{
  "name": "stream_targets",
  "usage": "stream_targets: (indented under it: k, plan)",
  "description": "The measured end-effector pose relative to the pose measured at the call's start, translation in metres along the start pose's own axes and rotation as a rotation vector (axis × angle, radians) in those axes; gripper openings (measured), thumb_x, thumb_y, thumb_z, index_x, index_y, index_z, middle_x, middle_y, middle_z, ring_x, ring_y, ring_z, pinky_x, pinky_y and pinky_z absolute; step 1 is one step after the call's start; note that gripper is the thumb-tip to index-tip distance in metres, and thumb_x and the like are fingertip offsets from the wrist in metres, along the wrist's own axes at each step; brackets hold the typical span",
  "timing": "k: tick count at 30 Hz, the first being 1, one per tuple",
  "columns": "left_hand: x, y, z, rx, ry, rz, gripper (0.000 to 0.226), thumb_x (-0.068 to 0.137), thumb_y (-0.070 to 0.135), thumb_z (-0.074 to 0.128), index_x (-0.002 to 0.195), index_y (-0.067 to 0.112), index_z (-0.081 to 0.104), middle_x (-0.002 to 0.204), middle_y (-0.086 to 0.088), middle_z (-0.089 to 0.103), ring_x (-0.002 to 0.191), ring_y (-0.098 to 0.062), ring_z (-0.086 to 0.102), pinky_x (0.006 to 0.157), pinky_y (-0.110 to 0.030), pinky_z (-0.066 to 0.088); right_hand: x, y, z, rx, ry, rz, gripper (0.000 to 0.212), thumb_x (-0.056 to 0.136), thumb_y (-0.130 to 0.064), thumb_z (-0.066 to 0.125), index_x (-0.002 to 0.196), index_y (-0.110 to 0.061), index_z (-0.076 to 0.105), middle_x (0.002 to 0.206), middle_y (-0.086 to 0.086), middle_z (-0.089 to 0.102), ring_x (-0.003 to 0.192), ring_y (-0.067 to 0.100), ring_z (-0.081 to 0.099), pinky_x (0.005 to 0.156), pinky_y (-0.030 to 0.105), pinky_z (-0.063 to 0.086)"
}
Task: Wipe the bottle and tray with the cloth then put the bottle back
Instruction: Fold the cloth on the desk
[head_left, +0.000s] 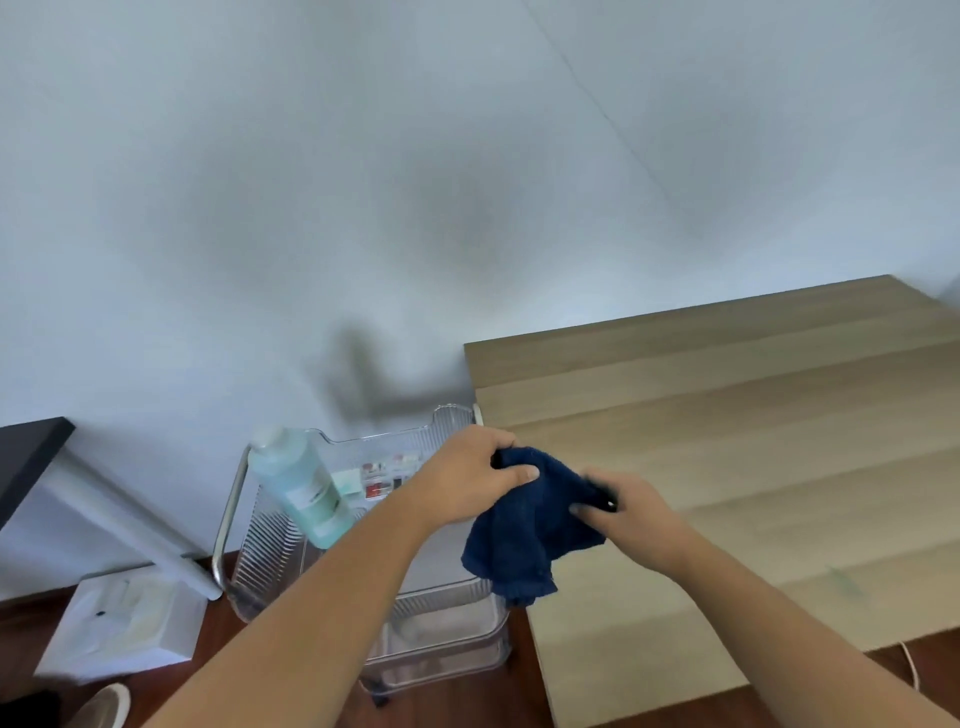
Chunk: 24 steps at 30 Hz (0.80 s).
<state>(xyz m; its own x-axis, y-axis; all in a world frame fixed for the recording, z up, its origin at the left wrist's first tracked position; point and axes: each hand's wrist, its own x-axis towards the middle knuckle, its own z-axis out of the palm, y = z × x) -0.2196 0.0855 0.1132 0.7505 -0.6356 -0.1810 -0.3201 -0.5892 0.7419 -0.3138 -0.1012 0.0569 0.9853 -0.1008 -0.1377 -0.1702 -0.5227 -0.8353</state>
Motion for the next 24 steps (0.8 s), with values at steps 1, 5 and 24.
stream_targets:
  k: [1, 5, 24]
  plan:
    - [0.001, 0.0, 0.0, 0.006, -0.031, 0.008, 0.018, 0.088, 0.026, 0.063, 0.075, 0.014, 0.064, 0.067, -0.001, 0.061, 0.061, -0.006, 0.054, 0.059, -0.019, 0.043, -0.001, 0.004, -0.01, -0.033, -0.008, 0.015, 0.011, 0.087, -0.004, 0.06, 0.085, -0.013, 0.067, 0.08, 0.006, 0.068, 0.076, 0.015, 0.059, 0.074, 0.035, 0.048]
    - [0.01, -0.006, 0.005, 0.054, -0.068, 0.006, 0.017, 0.087, 0.018, 0.065, 0.079, 0.003, 0.06, 0.07, -0.007, 0.054, 0.065, -0.013, 0.049, 0.063, -0.028, 0.041, -0.003, 0.01, -0.049, -0.08, -0.04, 0.067, 0.024, 0.084, -0.009, 0.066, 0.071, -0.029, 0.071, 0.07, -0.008, 0.07, 0.067, 0.002, 0.061, 0.063, 0.016, 0.046]
    - [-0.035, -0.078, 0.157, 0.257, -0.252, 0.23, 0.04, 0.077, 0.037, 0.055, 0.117, 0.032, 0.058, 0.124, 0.015, 0.056, 0.115, -0.003, 0.048, 0.098, -0.024, 0.04, -0.091, 0.115, -0.013, -0.364, -0.297, 0.166, 0.017, 0.076, -0.034, 0.07, 0.092, -0.037, 0.07, 0.1, -0.022, 0.06, 0.098, -0.004, 0.054, 0.085, 0.007, 0.039]
